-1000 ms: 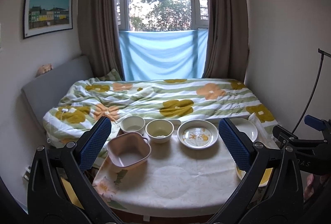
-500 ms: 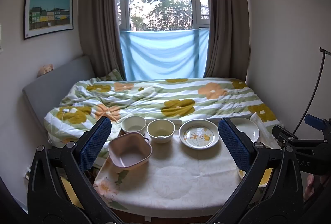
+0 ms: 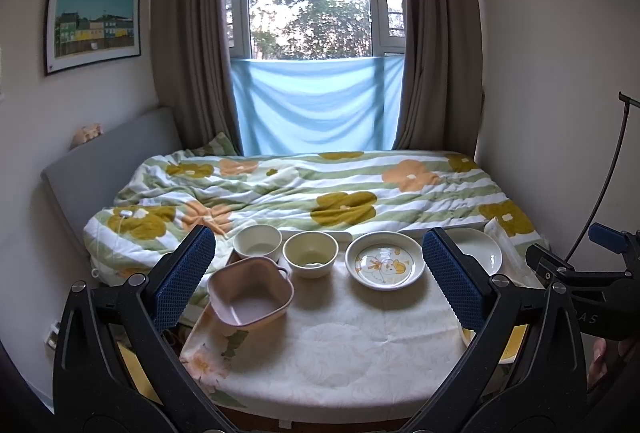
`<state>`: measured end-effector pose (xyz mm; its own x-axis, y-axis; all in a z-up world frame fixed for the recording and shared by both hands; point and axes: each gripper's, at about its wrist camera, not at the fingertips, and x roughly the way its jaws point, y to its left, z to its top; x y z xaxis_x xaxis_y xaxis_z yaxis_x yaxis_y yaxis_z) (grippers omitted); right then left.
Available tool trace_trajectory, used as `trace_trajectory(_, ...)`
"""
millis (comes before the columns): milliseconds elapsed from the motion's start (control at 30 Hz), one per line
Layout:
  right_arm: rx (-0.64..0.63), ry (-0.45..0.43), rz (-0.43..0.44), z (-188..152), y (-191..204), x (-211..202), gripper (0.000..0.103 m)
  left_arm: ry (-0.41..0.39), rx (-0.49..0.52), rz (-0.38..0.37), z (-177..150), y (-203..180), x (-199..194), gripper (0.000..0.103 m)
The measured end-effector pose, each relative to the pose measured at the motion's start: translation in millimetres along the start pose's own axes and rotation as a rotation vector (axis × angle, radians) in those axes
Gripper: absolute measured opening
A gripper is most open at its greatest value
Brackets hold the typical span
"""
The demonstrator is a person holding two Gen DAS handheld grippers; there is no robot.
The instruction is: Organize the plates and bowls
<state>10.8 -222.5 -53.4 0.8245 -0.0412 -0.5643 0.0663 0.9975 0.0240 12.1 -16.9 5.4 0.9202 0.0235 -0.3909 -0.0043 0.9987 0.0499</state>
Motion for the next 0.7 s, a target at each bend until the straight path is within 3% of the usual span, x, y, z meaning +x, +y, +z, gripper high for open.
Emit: trace_trajectory(700,-0.001,0.004,0.000,1.6,-0.1,1.6,0.103,-0.002,0.002,-0.002,0.5,0.9,8.2,0.103)
